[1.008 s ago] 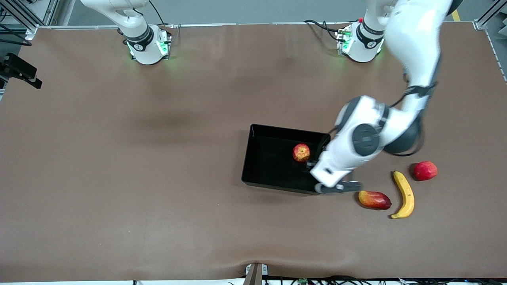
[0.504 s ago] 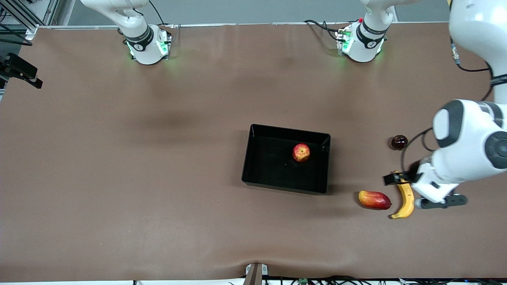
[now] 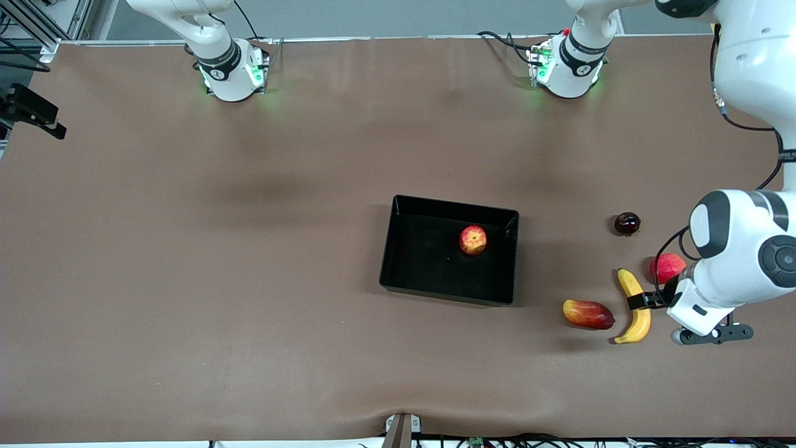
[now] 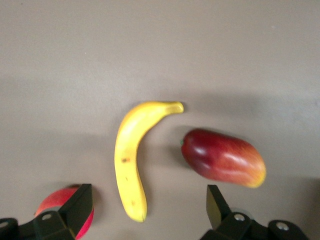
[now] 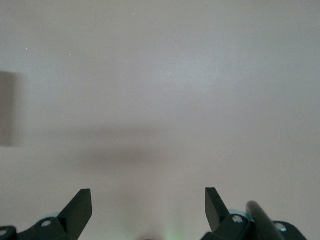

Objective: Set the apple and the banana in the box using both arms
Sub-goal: 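Move the left gripper back over the yellow banana, then grasp the banana with the left gripper and lift it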

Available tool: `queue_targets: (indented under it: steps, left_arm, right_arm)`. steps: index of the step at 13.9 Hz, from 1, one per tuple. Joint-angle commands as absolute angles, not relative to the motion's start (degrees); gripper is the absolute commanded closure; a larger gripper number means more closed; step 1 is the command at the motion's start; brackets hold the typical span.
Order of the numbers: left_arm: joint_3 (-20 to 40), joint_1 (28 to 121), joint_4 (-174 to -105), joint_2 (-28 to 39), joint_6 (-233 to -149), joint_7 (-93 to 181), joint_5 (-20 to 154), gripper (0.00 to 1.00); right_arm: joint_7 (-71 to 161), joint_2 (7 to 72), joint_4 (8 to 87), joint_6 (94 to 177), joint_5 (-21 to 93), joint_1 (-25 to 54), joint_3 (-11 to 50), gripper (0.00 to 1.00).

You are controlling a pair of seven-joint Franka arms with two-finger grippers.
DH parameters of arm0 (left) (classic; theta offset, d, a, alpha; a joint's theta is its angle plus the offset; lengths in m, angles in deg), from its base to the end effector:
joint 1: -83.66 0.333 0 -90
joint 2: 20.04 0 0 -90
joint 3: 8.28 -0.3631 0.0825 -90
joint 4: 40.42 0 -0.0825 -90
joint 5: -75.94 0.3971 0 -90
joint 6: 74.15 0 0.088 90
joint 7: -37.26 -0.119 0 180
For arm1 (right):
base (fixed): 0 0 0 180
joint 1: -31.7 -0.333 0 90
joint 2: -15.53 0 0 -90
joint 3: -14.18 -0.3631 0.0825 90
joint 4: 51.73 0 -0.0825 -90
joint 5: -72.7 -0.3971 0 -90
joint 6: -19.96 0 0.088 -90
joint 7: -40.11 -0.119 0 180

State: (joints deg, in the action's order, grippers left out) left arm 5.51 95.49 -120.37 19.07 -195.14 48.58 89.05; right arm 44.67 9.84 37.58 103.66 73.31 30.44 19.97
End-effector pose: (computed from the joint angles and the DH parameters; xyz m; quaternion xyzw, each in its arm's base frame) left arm 0.7725 0.0276 0.3363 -0.9979 -0.0533 -0.0300 0.0215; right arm 0.5179 -0.0459 0.7094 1.0000 -0.0001 0.0004 0.0003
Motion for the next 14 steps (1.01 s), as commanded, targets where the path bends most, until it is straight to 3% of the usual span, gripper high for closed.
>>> queue_targets:
  steps: [1, 10, 13, 14]
  left_arm:
    - [6.14, 97.02, -120.22, 21.96, -200.52, 48.25, 90.44, 0.0]
    - [4.73, 99.13, -121.27, 27.06, -203.0, 47.02, 90.61, 0.0]
    - [4.47, 99.22, -121.36, 28.12, -203.0, 47.02, 90.7, 0.08]
    - [4.47, 99.22, -121.54, 28.21, -203.0, 47.02, 90.7, 0.15]
  right_arm:
    - [45.29, 10.08, 36.69, 102.93, 74.11, 31.78, 19.45, 0.0]
    - [45.38, 10.08, 36.69, 102.93, 73.84, 31.87, 19.45, 0.0]
    - [45.29, 10.08, 36.69, 102.93, 73.76, 31.96, 19.45, 0.0]
    - [45.29, 10.08, 36.69, 102.93, 73.76, 31.96, 19.45, 0.0]
